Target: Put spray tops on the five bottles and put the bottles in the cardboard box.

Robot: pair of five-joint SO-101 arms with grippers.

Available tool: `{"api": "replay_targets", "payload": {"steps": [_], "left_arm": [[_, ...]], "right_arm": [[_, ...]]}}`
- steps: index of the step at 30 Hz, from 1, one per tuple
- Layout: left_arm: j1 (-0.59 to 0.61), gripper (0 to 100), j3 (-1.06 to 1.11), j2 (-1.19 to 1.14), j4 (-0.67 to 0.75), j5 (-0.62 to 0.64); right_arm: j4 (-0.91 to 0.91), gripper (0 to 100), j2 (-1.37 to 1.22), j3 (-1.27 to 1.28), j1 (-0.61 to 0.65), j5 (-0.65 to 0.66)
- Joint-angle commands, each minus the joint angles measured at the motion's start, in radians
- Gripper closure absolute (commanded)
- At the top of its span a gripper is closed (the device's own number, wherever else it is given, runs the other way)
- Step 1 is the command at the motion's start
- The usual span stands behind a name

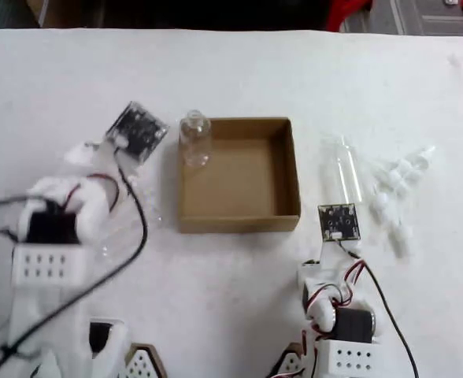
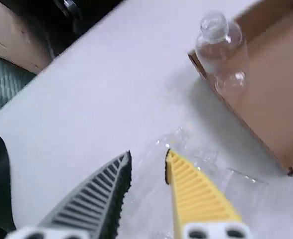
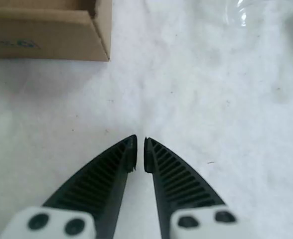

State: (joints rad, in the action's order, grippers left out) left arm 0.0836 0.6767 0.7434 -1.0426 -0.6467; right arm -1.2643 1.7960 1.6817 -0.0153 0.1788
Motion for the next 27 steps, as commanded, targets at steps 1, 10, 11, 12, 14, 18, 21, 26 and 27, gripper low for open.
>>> {"api": "replay_targets", "payload": {"steps": [1,10,11,12,14,18,21,26,27], "left_arm": [[0.012,88,-0.242,-0.255,-0.103,-0.046],[0.012,88,-0.614,-0.624,-0.238,-0.18],[0.012,88,-0.64,-0.656,-0.247,-0.199],[0.015,88,-0.66,-0.69,-0.249,-0.218],[0.018,88,-0.703,-0.756,-0.245,-0.245],[0.012,88,-0.793,-0.889,-0.247,-0.31],[0.012,88,-0.865,-0.978,-0.249,-0.324],[0.01,88,-0.961,-1.096,-0.331,-0.423],[0.01,88,-0.98,-1.118,-0.347,-0.433]], "right_arm": [[-0.005,98.2,0.005,0.009,-0.008,-0.005],[-0.005,98.2,0.005,0.009,-0.008,-0.005],[-0.005,98.2,0.005,0.009,-0.008,-0.005],[-0.005,98.2,0.005,0.009,-0.008,-0.005],[-0.005,98.2,0.005,0.009,-0.008,-0.005],[-0.005,98.2,0.005,0.009,-0.008,-0.005],[-0.005,98.2,0.005,0.009,-0.008,-0.005],[-0.005,98.2,0.005,0.009,-0.008,-0.005],[-0.005,98.2,0.005,0.009,-0.008,-0.005]]}}
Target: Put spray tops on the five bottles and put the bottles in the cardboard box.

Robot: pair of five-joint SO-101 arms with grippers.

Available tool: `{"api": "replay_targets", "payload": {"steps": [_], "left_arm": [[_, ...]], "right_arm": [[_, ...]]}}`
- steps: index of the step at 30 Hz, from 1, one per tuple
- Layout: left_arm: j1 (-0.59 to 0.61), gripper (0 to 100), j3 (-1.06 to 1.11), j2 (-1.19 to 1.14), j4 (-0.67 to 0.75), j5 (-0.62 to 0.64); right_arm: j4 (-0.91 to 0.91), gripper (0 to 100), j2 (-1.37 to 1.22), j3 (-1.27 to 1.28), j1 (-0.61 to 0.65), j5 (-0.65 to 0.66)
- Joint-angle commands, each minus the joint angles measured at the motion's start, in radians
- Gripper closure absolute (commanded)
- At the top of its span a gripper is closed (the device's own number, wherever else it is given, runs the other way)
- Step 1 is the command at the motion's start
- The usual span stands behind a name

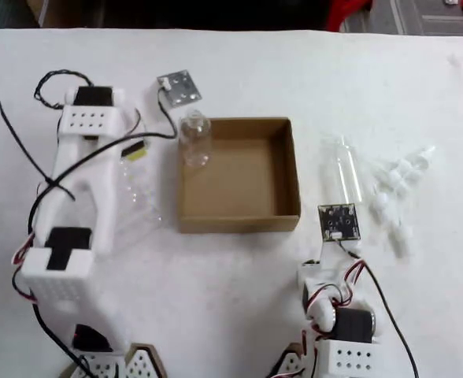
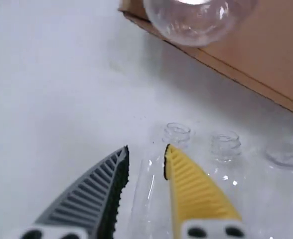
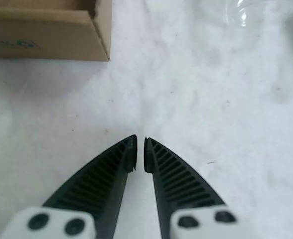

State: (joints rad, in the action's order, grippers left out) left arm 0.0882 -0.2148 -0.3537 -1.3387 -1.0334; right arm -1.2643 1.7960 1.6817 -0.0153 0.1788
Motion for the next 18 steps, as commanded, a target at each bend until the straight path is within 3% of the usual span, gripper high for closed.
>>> {"api": "replay_targets", "payload": {"steps": [1,18], "left_arm": [[0.005,88,-0.112,-0.042,-0.058,-0.046],[0.001,88,-0.408,-0.308,-0.285,-0.052]], "right_arm": [[-0.005,98.2,0.005,0.009,-0.008,-0.005],[-0.005,98.2,0.005,0.009,-0.008,-0.005]]}}
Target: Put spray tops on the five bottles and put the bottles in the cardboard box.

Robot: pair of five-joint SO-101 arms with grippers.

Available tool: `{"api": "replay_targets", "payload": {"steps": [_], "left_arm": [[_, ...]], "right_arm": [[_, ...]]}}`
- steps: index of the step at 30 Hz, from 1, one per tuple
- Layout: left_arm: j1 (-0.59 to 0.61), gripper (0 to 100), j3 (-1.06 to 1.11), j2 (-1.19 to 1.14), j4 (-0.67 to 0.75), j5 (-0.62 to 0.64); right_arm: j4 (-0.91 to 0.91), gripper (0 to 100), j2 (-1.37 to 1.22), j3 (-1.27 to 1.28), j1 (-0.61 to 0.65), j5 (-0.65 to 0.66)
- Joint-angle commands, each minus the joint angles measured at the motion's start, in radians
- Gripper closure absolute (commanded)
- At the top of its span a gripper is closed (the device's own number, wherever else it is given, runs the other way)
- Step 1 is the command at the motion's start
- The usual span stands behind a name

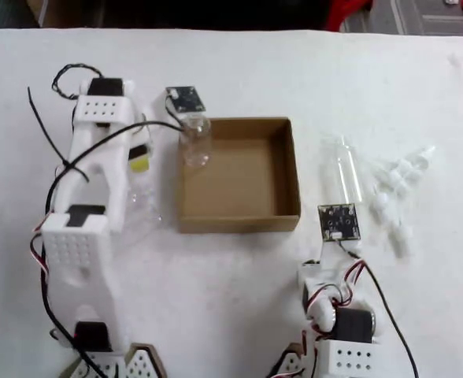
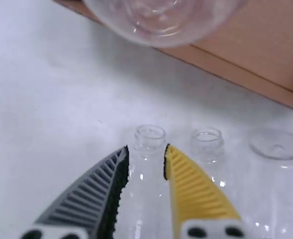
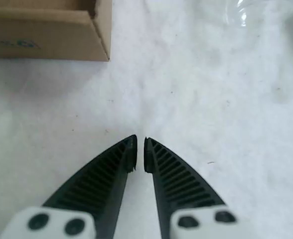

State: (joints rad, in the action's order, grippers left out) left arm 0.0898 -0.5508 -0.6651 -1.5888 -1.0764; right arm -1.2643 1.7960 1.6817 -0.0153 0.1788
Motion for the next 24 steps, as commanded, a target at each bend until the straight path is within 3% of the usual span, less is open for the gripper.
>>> {"api": "replay_targets", "payload": {"steps": [1,18,24], "left_arm": [[-0.001,88,-0.078,-0.004,-0.04,-0.009],[0.001,88,-0.081,-0.073,-0.011,-0.064],[0.002,82,-0.077,-0.073,-0.011,-0.064]], "right_arm": [[-0.005,98.2,0.005,0.009,-0.008,-0.005],[-0.005,98.2,0.005,0.009,-0.008,-0.005],[-0.005,98.2,0.005,0.009,-0.008,-0.005]]}}
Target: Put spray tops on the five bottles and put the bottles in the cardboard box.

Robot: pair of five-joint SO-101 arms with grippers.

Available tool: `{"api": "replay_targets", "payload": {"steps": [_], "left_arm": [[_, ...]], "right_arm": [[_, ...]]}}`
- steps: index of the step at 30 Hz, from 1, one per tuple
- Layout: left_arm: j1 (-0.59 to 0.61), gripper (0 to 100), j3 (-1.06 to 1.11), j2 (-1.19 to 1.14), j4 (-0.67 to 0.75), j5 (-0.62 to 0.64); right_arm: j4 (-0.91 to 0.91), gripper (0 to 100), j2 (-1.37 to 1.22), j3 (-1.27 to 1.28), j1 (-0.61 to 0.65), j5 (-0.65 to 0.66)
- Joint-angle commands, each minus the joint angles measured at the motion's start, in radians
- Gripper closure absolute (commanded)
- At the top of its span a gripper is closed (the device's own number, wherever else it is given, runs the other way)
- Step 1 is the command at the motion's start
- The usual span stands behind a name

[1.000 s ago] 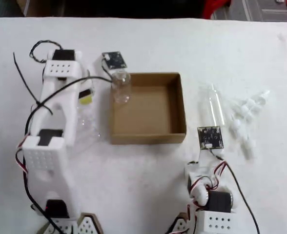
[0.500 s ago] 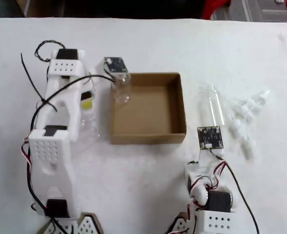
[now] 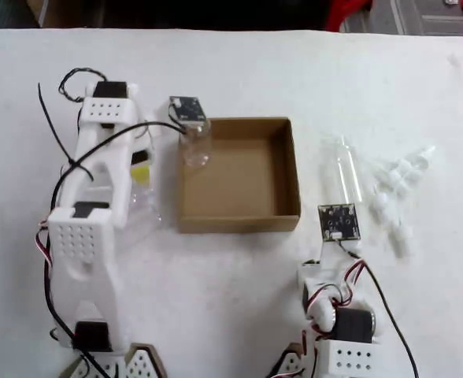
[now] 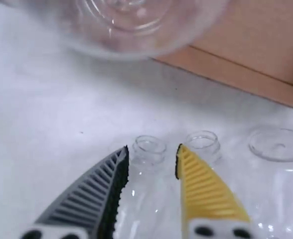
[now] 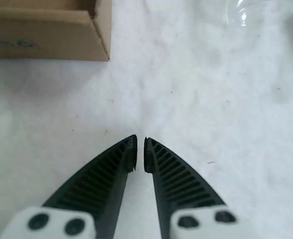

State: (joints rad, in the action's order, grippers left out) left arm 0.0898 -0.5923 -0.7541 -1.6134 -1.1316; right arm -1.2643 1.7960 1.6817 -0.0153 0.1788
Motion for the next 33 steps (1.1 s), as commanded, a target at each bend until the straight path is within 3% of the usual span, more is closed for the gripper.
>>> {"api": "replay_targets", "payload": {"steps": [1,33], "left_arm": [[0.002,82,-0.035,0.016,0.014,-0.009],[0.016,82,-0.046,-0.058,0.057,-0.137]], "right_arm": [[-0.005,98.2,0.005,0.009,-0.008,-0.005],[-0.005,98.2,0.005,0.009,-0.008,-0.005]]}}
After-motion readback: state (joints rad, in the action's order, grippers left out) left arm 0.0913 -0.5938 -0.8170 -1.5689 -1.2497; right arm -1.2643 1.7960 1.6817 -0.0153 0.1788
